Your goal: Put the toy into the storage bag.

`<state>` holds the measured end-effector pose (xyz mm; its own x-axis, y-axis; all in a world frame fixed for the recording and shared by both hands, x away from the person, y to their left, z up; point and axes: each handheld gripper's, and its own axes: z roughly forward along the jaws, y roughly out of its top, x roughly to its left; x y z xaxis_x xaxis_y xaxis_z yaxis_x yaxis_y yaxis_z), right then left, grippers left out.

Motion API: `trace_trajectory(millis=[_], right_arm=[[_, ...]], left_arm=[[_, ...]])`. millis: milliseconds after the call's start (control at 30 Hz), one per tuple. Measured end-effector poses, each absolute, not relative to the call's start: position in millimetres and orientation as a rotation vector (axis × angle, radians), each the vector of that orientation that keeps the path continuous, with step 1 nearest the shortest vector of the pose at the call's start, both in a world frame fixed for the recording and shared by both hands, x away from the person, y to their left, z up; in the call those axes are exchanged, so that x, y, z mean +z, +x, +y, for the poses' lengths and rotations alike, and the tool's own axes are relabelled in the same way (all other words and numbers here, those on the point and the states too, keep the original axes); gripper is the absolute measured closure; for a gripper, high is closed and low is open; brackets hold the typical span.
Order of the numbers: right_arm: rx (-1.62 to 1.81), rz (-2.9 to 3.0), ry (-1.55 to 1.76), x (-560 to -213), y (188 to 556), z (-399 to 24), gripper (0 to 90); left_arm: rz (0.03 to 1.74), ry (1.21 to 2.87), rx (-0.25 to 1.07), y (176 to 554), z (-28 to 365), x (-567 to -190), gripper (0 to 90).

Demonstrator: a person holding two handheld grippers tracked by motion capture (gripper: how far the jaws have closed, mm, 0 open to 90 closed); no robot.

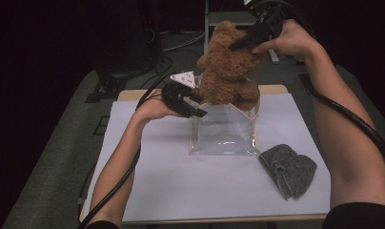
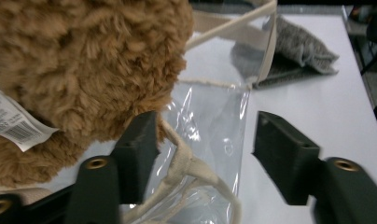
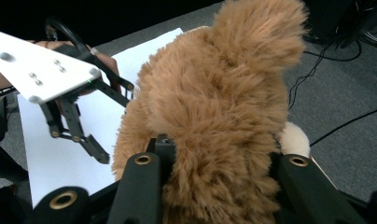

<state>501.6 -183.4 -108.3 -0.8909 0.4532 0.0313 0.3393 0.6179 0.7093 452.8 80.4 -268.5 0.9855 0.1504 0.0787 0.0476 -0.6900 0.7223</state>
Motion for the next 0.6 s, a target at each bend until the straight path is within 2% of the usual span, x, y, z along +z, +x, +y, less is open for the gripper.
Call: trace_trajectory(millis=[67,100,133,167,233,367,600], right_arm=[[1.127,2.688,0.658,-108,501,-182,63.5],[1.127,2.688,0.658,-108,501,-182,63.5],[1.124,2.689,0.654,-108,500,-181,63.5],[1.124,2.689,0.654,-108,500,-181,63.5],[1.122,2.687,0.658,-107,500,-181,63.4],[1.126,2.683,0.655,-107,500,-181,63.5],[1.125,2.664,0.66,-98,500,-185,63.8]], left_arm=[[0.15,2.367,0.163,456,76,-273,49.7],[0.161,2.381,0.162,458,75,-274,49.7],[0.16,2.389,0.162,458,75,-276,57.4],[0.155,2.385,0.162,459,75,-277,57.4],[0.163,2.373,0.16,460,76,-277,63.5],[0.151,2.383,0.158,459,74,-277,68.1],[0.031,2.375,0.196,442,84,-279,73.3]])
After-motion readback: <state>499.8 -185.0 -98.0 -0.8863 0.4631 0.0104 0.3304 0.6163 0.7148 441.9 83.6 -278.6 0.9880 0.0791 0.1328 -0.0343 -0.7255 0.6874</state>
